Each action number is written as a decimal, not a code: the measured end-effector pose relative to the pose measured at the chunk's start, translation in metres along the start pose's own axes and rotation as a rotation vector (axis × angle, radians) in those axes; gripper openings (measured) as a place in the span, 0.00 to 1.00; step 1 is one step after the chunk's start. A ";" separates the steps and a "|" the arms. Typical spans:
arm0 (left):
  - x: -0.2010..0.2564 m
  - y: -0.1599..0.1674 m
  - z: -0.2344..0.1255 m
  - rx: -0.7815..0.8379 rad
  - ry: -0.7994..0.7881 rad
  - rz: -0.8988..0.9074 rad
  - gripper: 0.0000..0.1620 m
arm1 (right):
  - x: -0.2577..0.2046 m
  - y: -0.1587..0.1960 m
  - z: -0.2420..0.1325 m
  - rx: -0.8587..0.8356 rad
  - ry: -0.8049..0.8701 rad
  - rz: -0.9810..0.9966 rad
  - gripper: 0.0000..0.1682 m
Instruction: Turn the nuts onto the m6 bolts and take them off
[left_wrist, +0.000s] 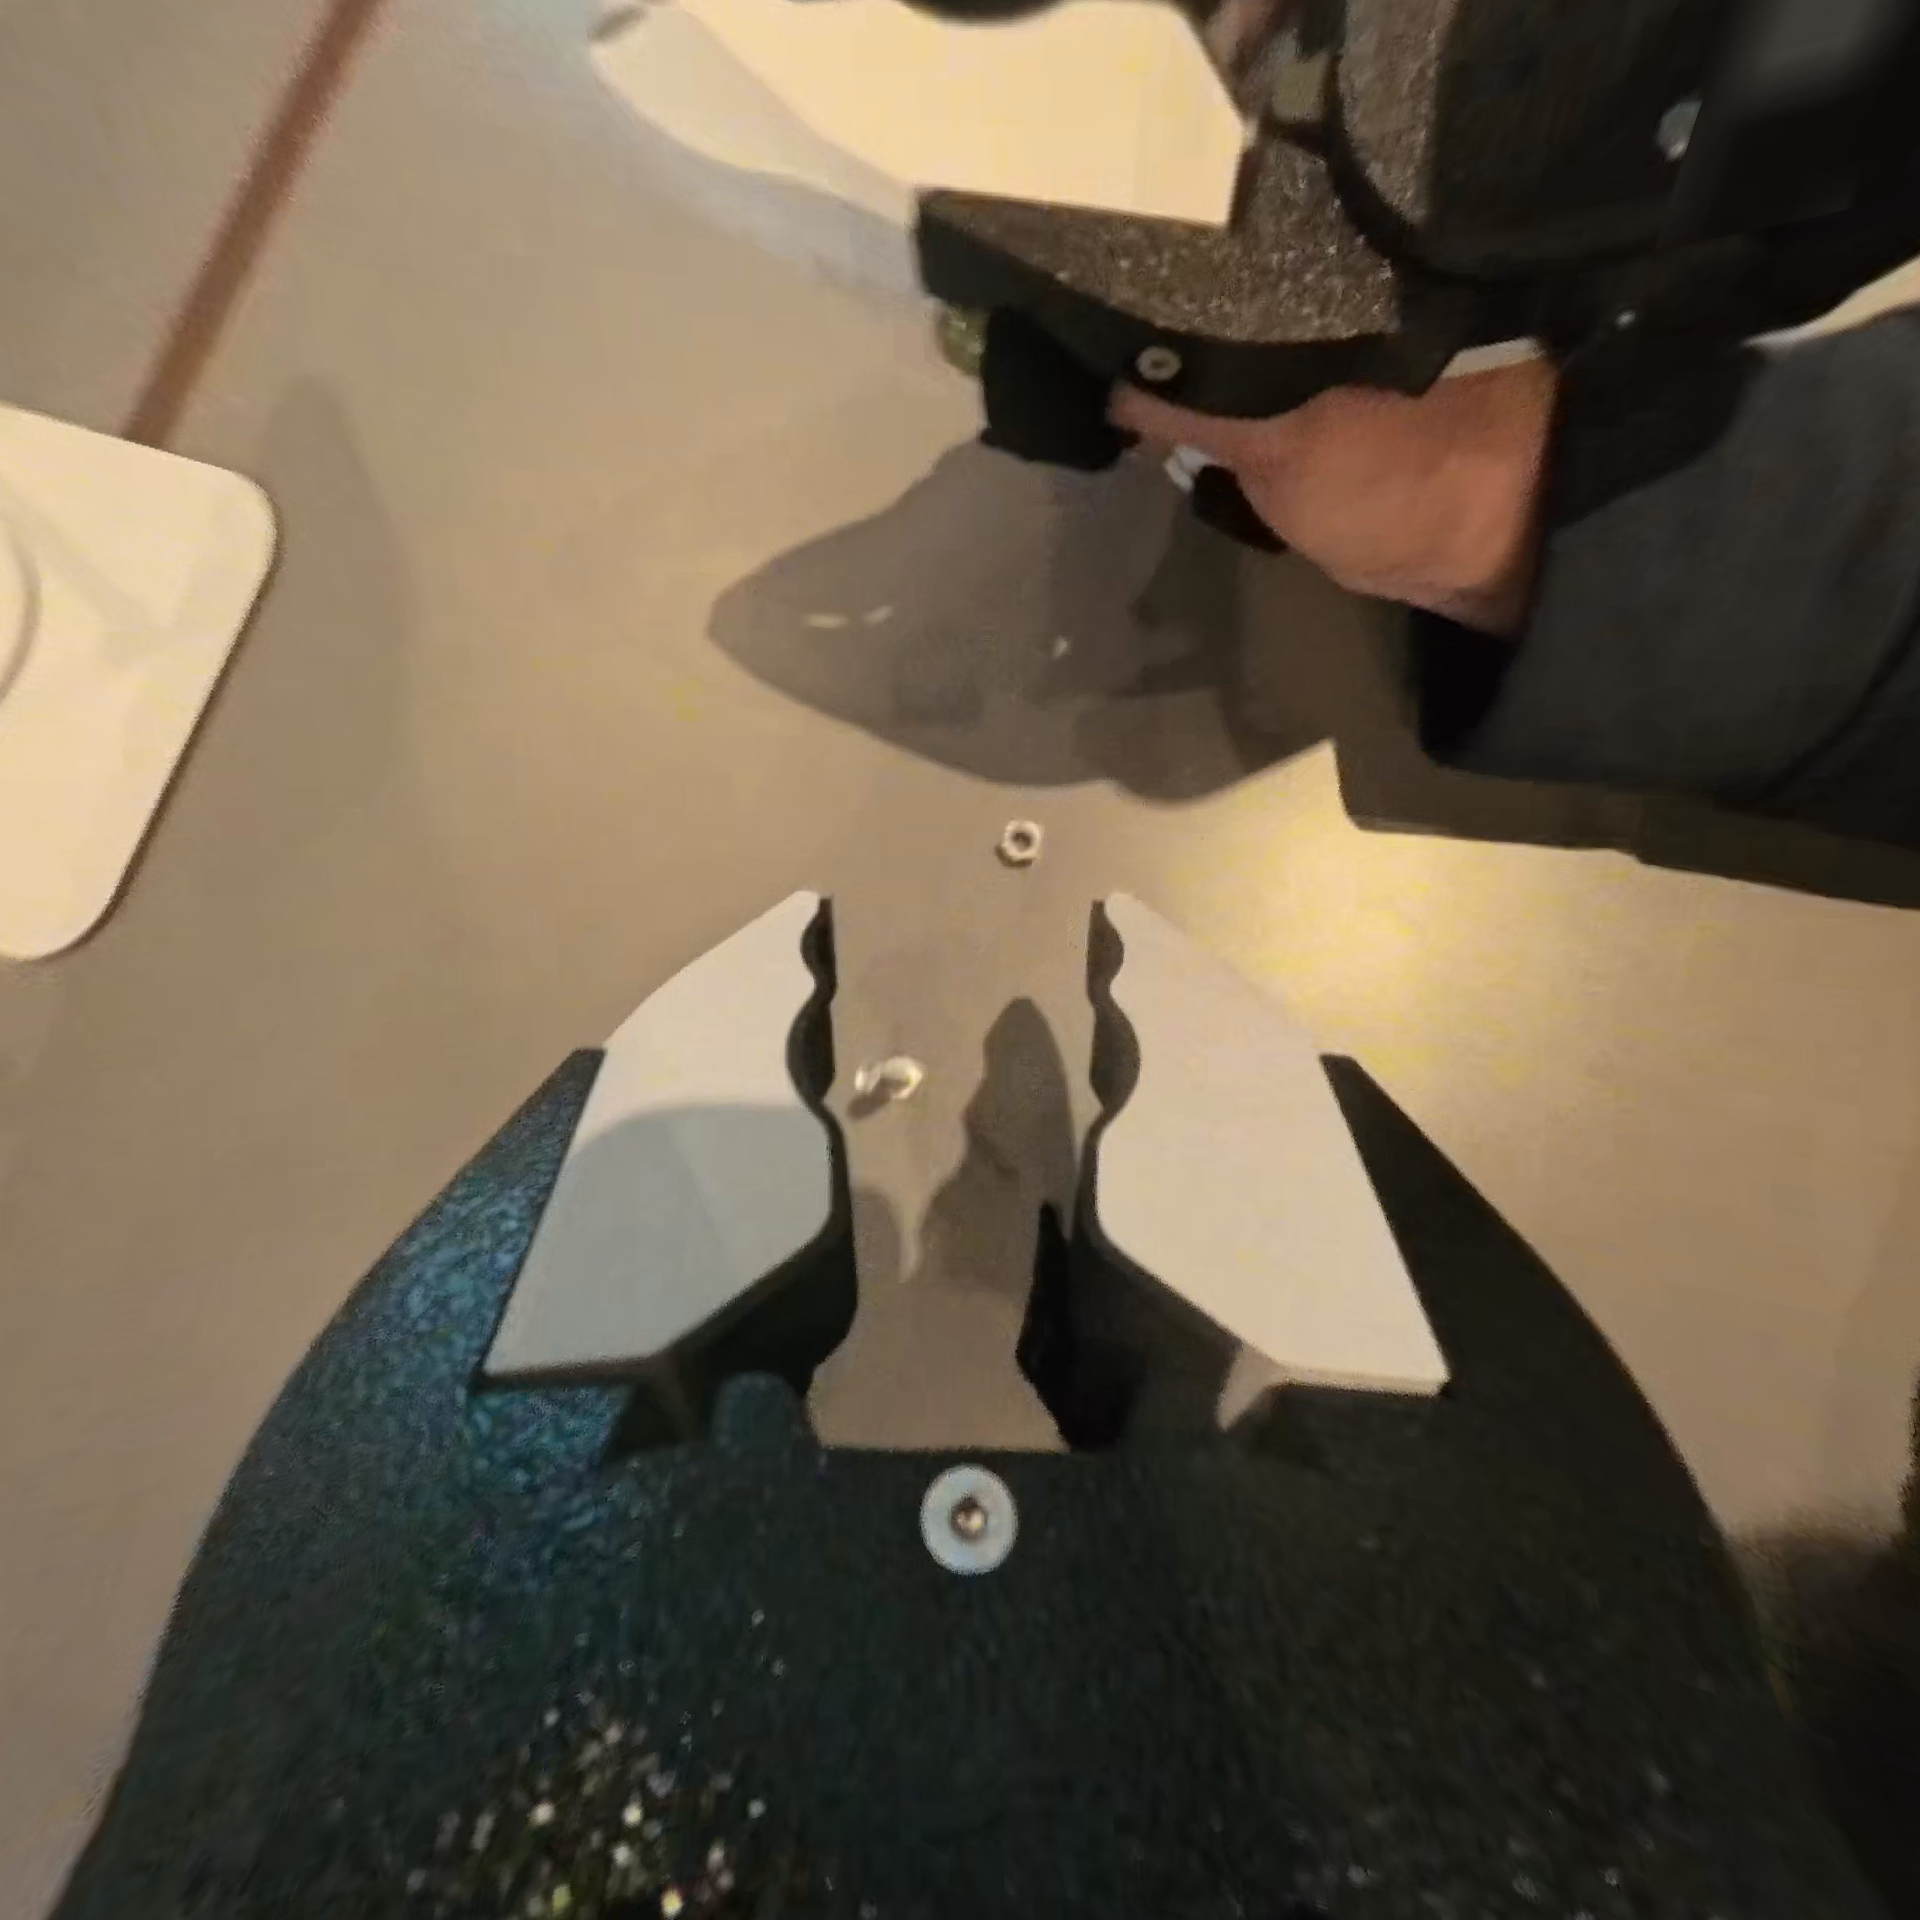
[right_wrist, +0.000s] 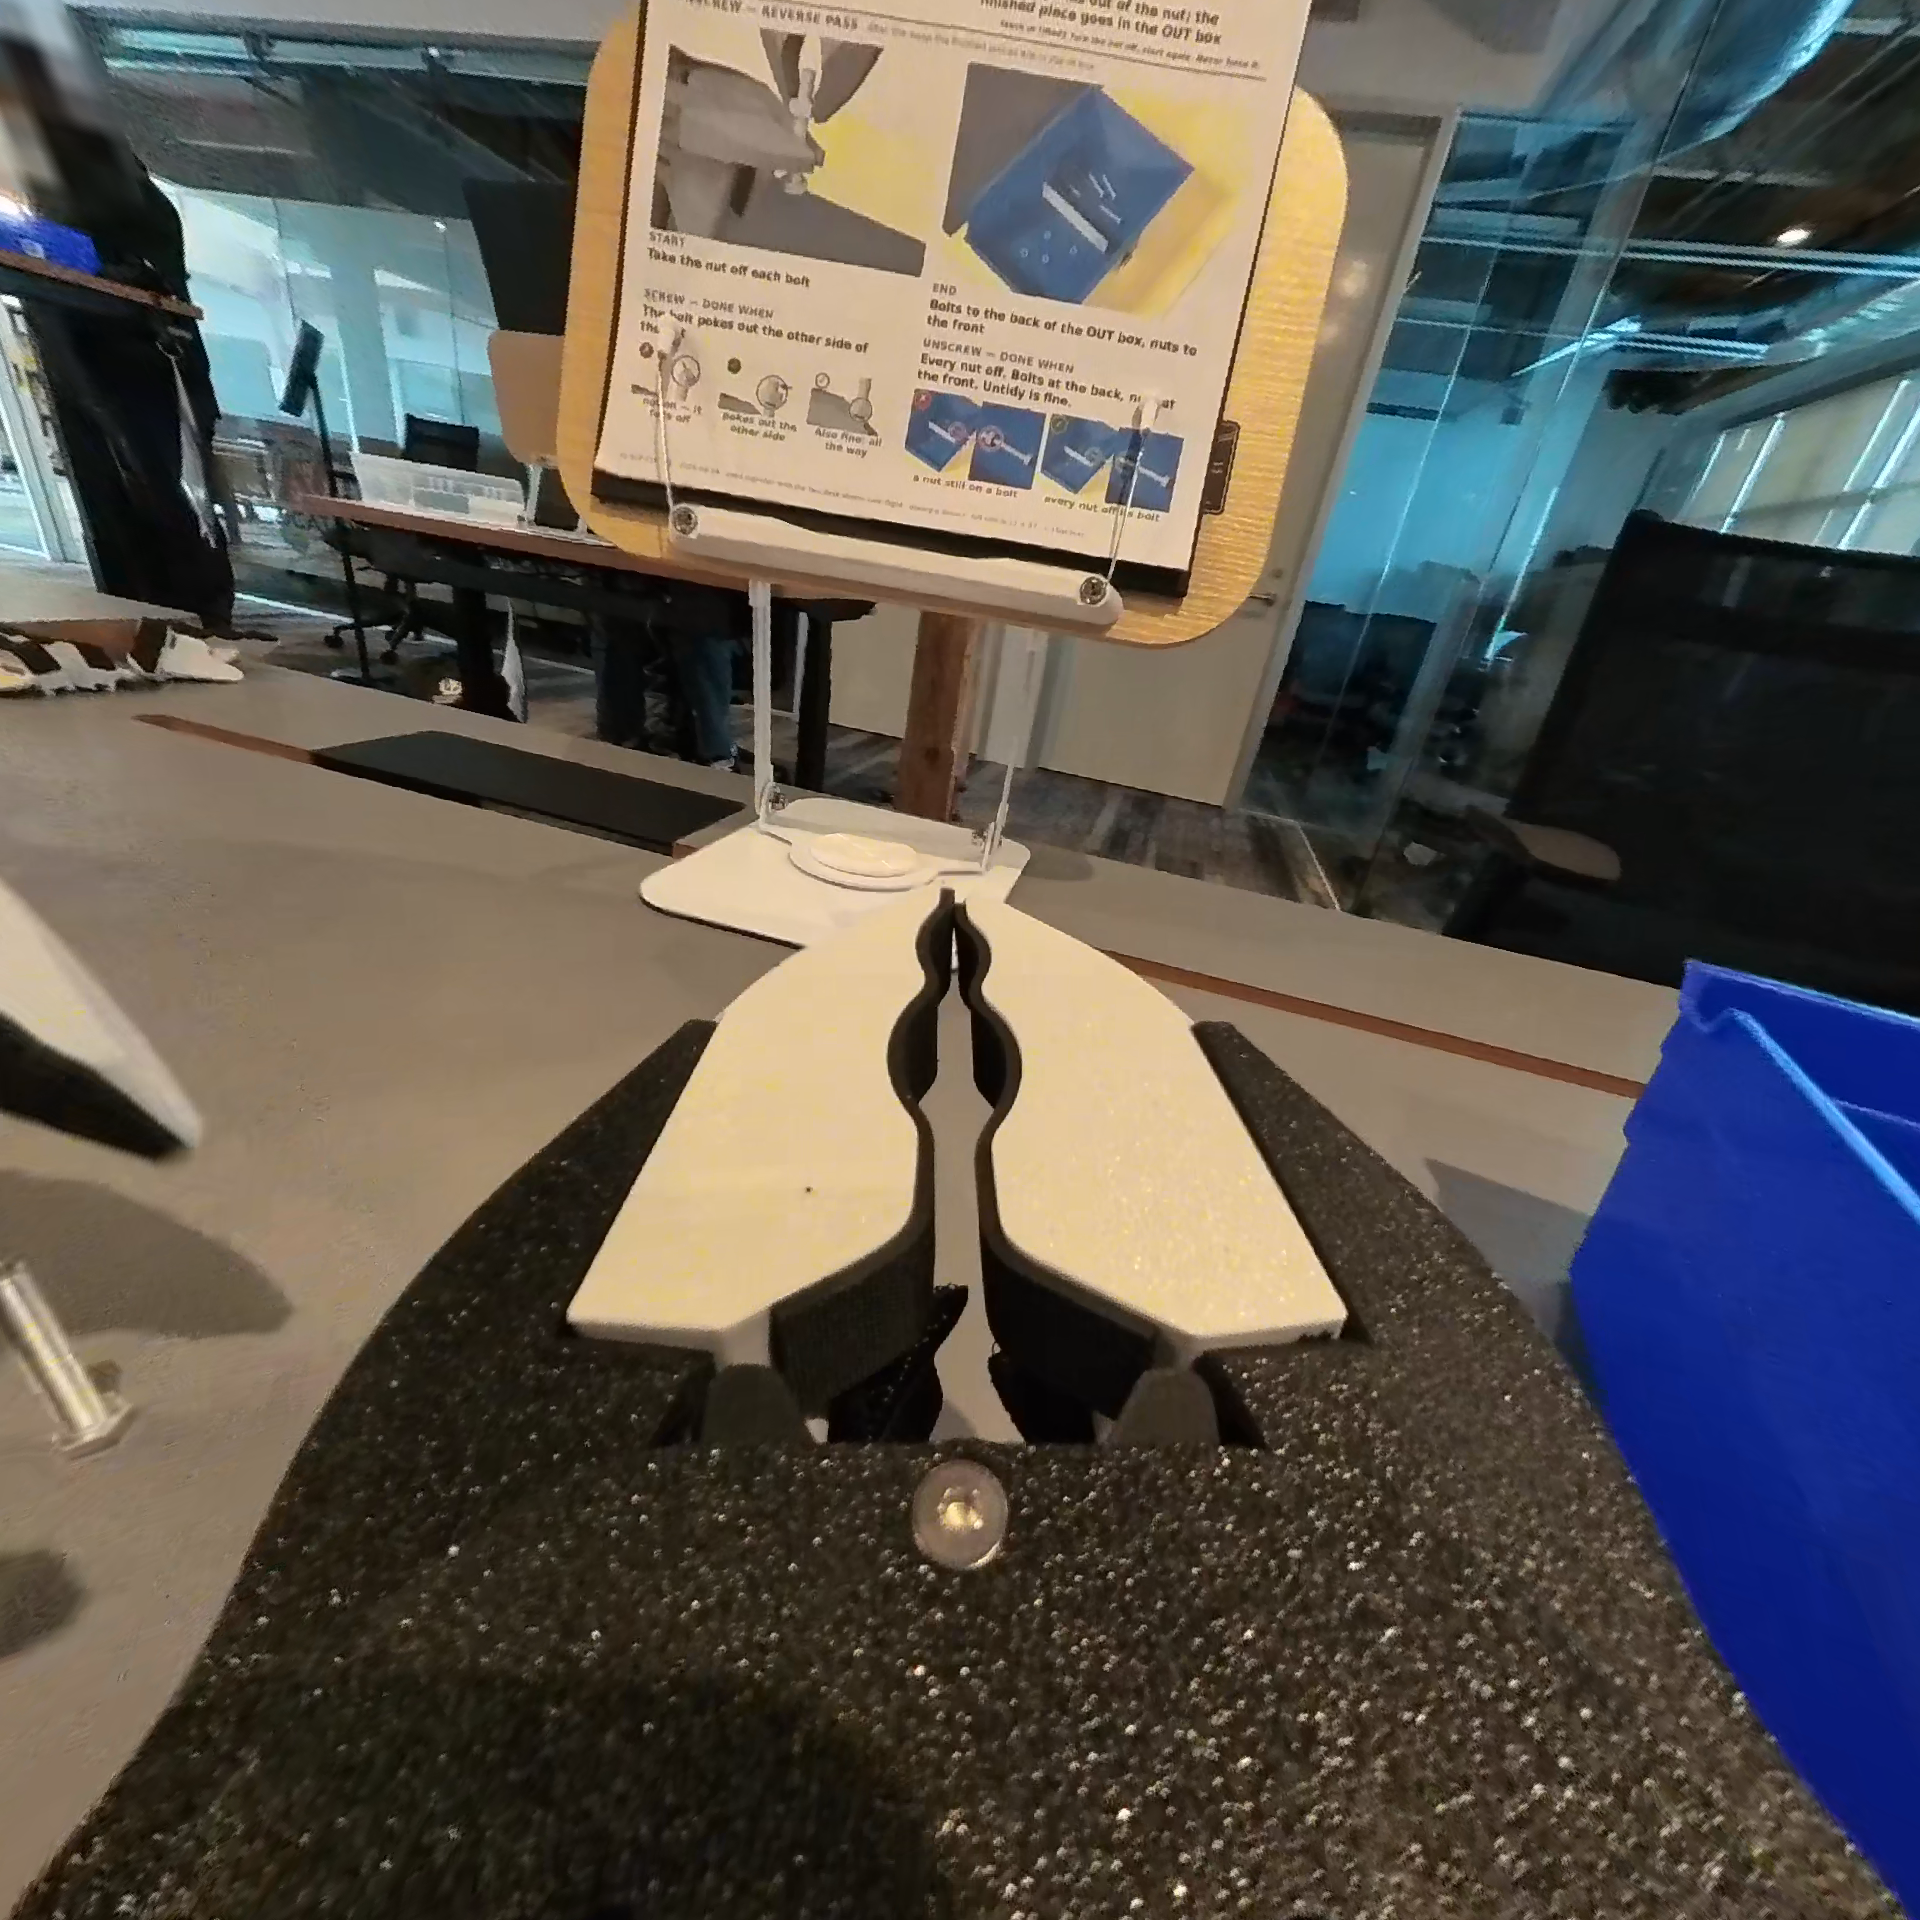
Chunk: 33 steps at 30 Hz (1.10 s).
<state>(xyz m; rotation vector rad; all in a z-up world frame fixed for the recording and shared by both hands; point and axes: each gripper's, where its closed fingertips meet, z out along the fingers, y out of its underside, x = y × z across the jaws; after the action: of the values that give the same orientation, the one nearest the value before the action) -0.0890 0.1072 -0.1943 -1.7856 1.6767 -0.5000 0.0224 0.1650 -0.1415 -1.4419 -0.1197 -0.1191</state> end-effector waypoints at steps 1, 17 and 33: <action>-0.004 0.003 -0.010 0.035 -0.012 -0.032 0.29 | 0.000 -0.001 0.000 0.001 -0.006 0.004 0.00; -0.025 0.066 -0.007 0.133 -0.075 -0.138 0.31 | -0.156 0.029 -0.042 -0.295 -0.909 -0.079 0.11; -0.017 0.061 0.002 0.255 -0.077 -0.100 0.31 | -0.164 0.036 -0.042 -0.351 -0.940 -0.014 0.03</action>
<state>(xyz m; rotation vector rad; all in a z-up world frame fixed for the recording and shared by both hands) -0.1349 0.1244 -0.2347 -1.6839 1.4081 -0.6498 -0.1341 0.1290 -0.2071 -1.7452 -0.9119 0.5638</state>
